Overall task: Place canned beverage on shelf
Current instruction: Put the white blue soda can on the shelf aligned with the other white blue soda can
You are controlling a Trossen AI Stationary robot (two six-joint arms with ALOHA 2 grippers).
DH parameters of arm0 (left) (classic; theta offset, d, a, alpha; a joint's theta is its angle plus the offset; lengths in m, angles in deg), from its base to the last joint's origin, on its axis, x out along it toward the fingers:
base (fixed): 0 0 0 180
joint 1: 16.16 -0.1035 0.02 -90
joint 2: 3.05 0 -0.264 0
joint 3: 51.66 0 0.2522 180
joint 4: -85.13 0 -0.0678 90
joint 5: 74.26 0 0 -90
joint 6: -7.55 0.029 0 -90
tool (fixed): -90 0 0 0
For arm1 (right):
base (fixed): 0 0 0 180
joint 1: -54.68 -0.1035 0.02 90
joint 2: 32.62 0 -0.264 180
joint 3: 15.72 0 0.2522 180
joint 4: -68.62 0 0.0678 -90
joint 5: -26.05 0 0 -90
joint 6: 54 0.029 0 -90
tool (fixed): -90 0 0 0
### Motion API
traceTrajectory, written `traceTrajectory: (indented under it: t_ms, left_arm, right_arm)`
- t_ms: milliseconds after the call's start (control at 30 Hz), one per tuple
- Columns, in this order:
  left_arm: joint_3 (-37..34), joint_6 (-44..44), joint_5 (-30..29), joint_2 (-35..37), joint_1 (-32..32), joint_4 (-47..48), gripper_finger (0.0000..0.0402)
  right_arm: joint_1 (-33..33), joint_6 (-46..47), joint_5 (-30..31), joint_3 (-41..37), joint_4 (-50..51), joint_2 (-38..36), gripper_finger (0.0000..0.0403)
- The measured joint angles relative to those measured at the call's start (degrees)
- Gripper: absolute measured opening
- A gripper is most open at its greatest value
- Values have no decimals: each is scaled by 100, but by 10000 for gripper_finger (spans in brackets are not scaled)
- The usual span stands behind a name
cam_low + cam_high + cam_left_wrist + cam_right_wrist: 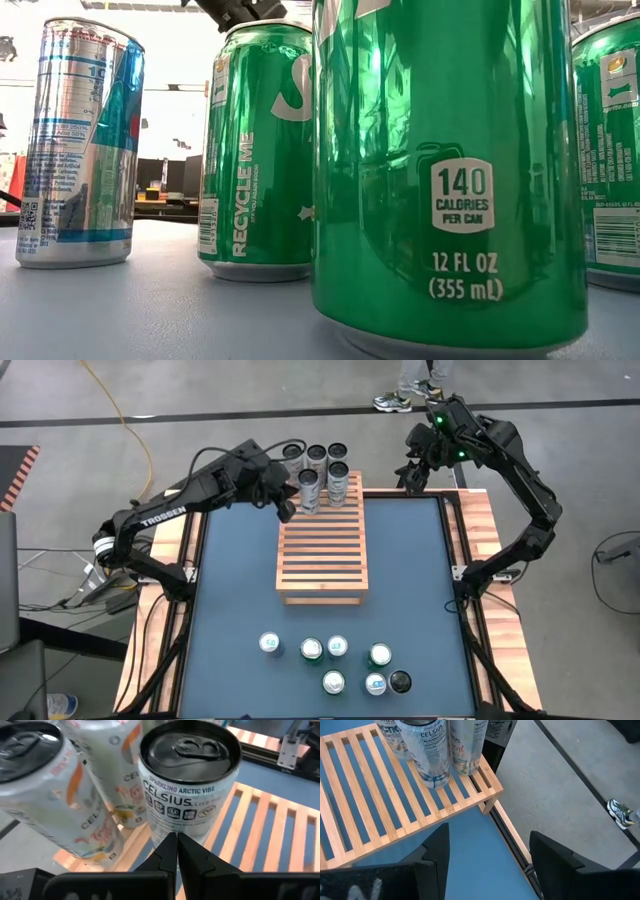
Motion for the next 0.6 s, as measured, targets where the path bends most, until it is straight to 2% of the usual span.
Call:
traceTrajectory:
  t_ms: [500, 600]
  left_arm:
    - [2, 193, -245, -4, -29, -439, 0]
    - [2, 308, -615, -5, -29, -272, 0]
  right_arm:
    - [0, -2, 0, 0, -2, 0, 221]
    - [0, -2, 0, 0, -2, 0, 221]
